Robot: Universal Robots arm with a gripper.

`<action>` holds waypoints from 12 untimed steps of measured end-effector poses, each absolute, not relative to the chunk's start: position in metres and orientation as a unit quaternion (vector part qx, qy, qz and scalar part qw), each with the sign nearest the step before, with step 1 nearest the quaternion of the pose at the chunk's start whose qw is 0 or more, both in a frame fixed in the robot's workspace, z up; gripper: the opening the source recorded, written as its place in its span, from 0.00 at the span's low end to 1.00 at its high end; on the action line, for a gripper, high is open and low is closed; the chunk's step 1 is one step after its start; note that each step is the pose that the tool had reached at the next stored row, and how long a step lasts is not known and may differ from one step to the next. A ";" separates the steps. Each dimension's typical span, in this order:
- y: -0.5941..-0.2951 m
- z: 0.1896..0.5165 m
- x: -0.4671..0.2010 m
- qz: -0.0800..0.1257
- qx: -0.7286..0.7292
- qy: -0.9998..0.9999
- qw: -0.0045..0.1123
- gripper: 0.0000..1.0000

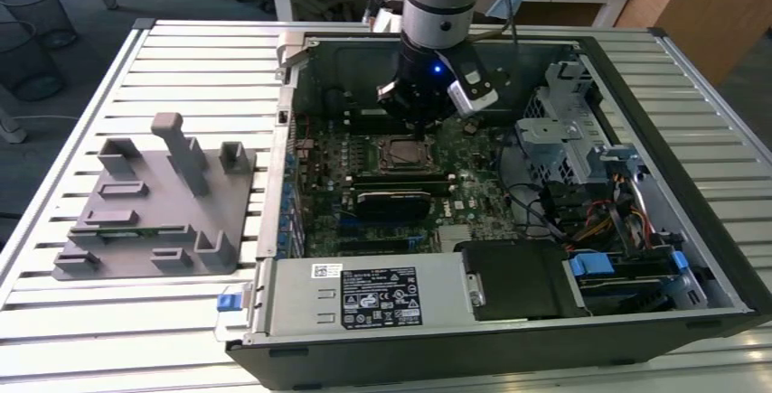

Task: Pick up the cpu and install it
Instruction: 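Install the second cpu locking lever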

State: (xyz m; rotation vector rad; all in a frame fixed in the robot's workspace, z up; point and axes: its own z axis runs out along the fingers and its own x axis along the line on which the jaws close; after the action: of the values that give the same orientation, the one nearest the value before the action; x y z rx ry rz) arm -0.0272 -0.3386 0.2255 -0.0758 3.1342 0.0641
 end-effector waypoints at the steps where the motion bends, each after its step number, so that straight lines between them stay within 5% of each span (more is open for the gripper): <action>1: -0.340 0.225 -0.027 0.021 -0.024 0.999 0.003 0.11; 12: -0.350 0.236 -0.029 0.021 -0.024 0.999 0.003 0.11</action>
State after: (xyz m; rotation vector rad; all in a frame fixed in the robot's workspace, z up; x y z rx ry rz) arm -0.0287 -0.3501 0.2357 -0.0760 3.1341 0.0644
